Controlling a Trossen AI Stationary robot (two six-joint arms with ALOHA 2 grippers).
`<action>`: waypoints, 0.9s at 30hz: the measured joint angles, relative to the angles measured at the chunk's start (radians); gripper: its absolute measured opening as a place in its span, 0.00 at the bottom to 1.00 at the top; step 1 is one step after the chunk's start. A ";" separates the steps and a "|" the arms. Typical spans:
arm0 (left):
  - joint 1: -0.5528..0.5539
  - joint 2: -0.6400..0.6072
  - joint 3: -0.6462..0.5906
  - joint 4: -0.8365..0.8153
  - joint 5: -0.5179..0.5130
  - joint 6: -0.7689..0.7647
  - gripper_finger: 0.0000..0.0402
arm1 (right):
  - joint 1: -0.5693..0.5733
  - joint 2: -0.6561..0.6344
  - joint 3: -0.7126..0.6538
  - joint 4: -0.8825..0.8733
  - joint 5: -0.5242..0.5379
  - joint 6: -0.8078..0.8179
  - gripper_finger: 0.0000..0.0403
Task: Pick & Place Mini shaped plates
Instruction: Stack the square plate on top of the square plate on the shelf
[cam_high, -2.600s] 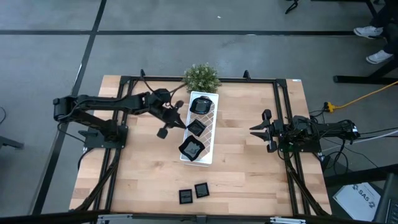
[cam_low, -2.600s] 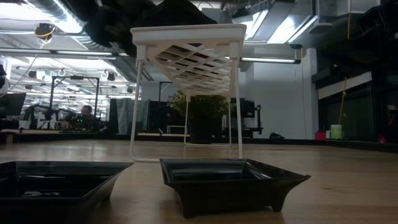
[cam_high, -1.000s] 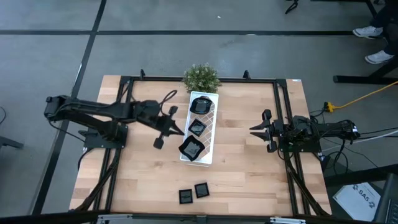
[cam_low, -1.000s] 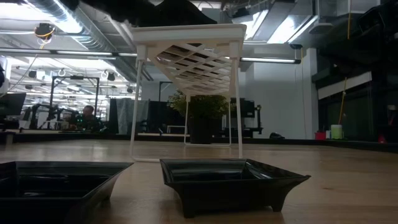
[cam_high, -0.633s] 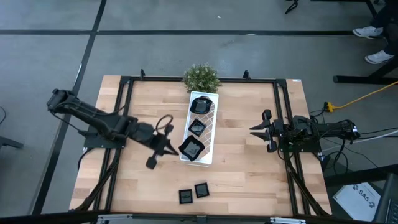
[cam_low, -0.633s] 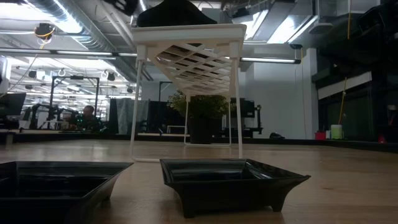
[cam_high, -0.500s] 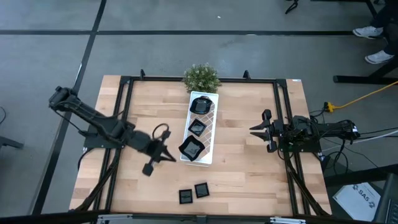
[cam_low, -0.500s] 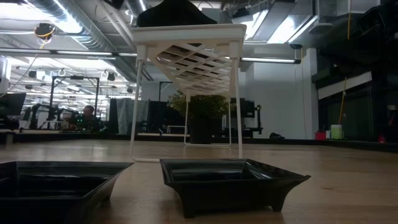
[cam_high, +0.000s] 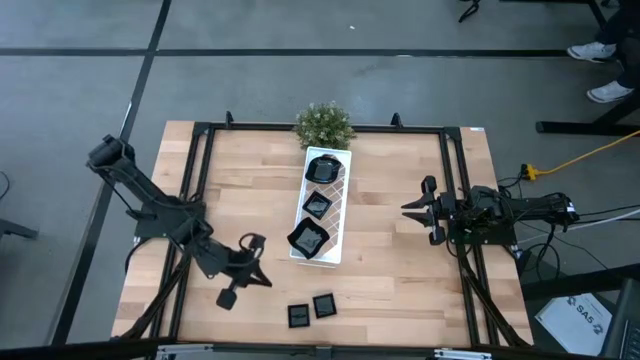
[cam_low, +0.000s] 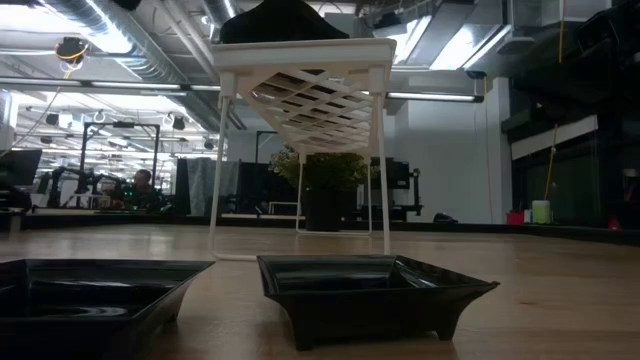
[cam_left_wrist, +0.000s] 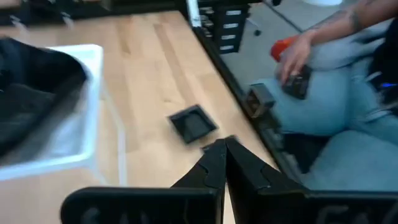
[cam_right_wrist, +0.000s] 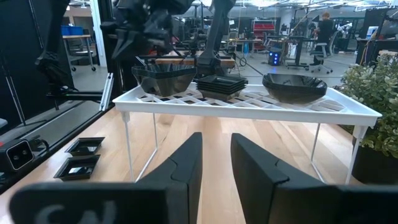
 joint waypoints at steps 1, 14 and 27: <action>-0.005 0.013 0.000 0.014 0.015 -0.019 0.01 | 0.000 0.000 0.000 0.000 0.000 0.000 0.21; -0.087 0.174 0.000 0.230 0.125 -0.179 0.01 | 0.000 0.000 0.000 0.000 0.000 0.000 0.21; -0.134 0.268 0.000 0.182 -0.045 -0.168 0.00 | 0.000 0.000 0.000 0.000 0.000 0.000 0.21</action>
